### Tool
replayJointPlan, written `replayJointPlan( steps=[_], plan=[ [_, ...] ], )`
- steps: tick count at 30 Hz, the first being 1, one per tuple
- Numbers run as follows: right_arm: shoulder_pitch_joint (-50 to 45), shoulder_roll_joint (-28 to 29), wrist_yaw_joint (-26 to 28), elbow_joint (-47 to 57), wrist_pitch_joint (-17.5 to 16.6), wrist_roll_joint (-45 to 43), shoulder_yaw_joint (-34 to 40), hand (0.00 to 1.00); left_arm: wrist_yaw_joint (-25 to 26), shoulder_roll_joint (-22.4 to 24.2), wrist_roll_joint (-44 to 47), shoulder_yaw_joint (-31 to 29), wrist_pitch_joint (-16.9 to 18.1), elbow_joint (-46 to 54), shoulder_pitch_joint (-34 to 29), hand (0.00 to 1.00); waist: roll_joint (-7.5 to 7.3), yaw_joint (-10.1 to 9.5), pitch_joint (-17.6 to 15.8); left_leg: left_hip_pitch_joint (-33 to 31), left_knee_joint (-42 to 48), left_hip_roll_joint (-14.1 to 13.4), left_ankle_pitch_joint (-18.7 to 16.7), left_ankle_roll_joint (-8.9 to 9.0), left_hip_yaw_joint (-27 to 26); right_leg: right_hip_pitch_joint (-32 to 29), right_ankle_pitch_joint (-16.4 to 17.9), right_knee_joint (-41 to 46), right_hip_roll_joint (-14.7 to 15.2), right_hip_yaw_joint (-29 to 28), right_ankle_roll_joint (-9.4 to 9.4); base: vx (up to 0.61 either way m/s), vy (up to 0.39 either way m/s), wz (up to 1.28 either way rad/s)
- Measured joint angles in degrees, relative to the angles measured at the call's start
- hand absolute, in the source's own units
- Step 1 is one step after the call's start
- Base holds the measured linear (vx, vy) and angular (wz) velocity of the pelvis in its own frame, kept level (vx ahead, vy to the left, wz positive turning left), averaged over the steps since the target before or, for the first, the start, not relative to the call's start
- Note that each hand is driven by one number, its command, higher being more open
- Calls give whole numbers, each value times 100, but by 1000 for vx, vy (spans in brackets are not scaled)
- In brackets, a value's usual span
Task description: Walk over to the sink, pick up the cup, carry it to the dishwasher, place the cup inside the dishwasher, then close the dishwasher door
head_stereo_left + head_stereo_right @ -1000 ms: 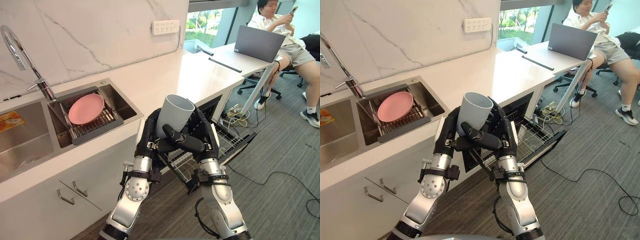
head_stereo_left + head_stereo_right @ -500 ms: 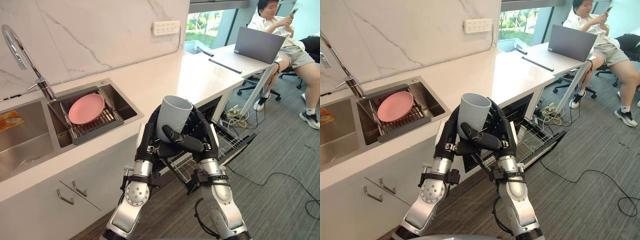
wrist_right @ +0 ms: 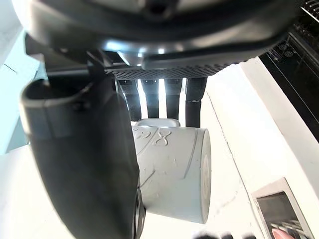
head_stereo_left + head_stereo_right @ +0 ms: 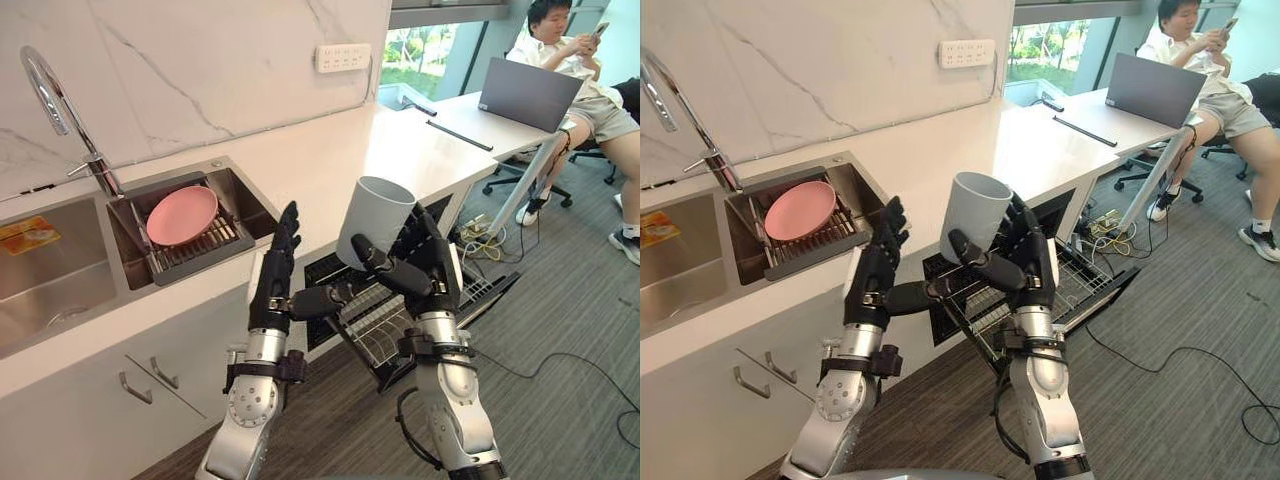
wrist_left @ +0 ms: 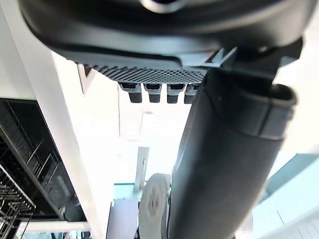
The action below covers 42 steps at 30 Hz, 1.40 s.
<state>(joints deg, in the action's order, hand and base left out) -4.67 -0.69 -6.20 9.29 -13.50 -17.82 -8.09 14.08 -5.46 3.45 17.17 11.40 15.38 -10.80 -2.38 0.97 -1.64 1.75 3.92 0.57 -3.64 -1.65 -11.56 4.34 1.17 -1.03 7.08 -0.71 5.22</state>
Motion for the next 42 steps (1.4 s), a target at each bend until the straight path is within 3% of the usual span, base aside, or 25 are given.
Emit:
replayJointPlan(
  steps=[5,12,24,34,42],
  plan=[
    [-4,91,-19,141,0,10,239,0,-129,28,174,-244,31,67,-185,100,0,-8,0,-23,-3,3,4,3,42,0,10,-1,3,55,-3,0,-3,3],
    [-338,196,-43,363,0,130,805,0,-556,172,867,-552,32,49,-914,100,-1,-7,0,-18,-70,9,8,8,60,-6,43,-6,5,83,-4,0,0,0],
    [-974,223,38,364,4,128,1001,0,-1390,124,1355,-453,-3,-798,-1589,100,-4,-11,-2,-3,-145,-6,12,16,46,-24,50,-11,3,80,-1,0,0,0],
    [-1138,218,137,351,4,129,1005,0,-1699,89,1317,-360,-103,-2197,-1664,100,-6,-20,-4,29,-177,-16,12,19,20,-22,53,2,6,69,5,0,0,0],
    [-1161,216,137,216,4,137,1052,0,-1590,142,587,-969,-150,-3904,-1320,100,-12,-18,-8,136,-313,-1,76,23,32,18,76,31,14,88,11,-3,-3,0]
  ],
)
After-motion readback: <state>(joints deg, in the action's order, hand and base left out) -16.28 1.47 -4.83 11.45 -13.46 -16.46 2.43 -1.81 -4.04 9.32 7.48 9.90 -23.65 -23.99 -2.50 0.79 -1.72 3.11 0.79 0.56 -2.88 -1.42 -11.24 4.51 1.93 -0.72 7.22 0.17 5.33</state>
